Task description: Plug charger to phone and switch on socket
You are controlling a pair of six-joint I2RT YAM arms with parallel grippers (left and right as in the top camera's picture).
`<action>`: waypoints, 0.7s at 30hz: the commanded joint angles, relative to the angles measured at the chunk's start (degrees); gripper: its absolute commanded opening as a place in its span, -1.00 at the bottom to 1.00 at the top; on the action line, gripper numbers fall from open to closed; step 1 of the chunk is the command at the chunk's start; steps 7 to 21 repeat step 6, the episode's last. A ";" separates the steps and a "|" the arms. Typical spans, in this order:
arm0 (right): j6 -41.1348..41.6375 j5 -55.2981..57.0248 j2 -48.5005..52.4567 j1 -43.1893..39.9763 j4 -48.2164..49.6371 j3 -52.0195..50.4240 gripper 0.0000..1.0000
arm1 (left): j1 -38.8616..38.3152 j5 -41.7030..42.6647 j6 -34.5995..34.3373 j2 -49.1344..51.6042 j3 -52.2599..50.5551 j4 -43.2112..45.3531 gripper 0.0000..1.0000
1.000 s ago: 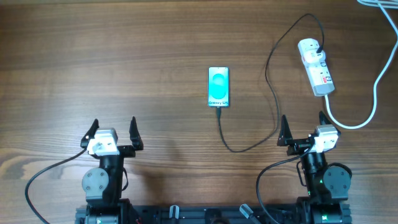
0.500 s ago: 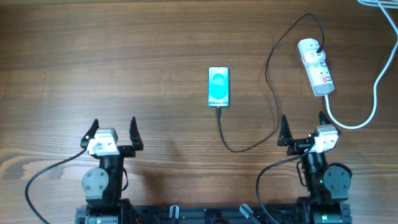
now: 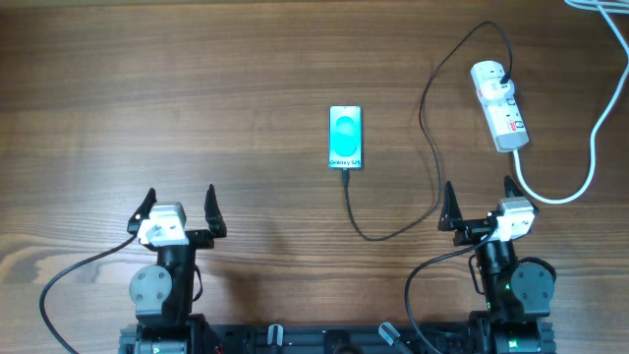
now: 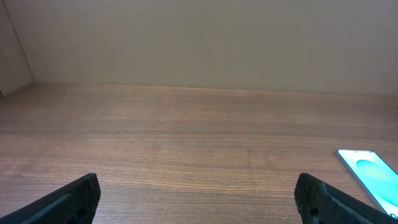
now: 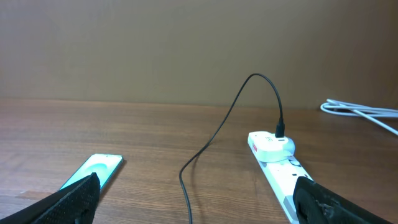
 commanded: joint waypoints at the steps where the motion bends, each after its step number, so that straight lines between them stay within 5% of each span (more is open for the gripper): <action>1: 0.31 0.79 -0.68 0.07 0.17 -0.04 0.99 | -0.26 0.09 1.11 -0.50 -0.33 -0.02 1.00; 21: 0.31 0.76 -0.68 0.07 0.17 -0.04 0.99 | -0.26 0.09 1.11 -0.50 -0.33 -0.02 1.00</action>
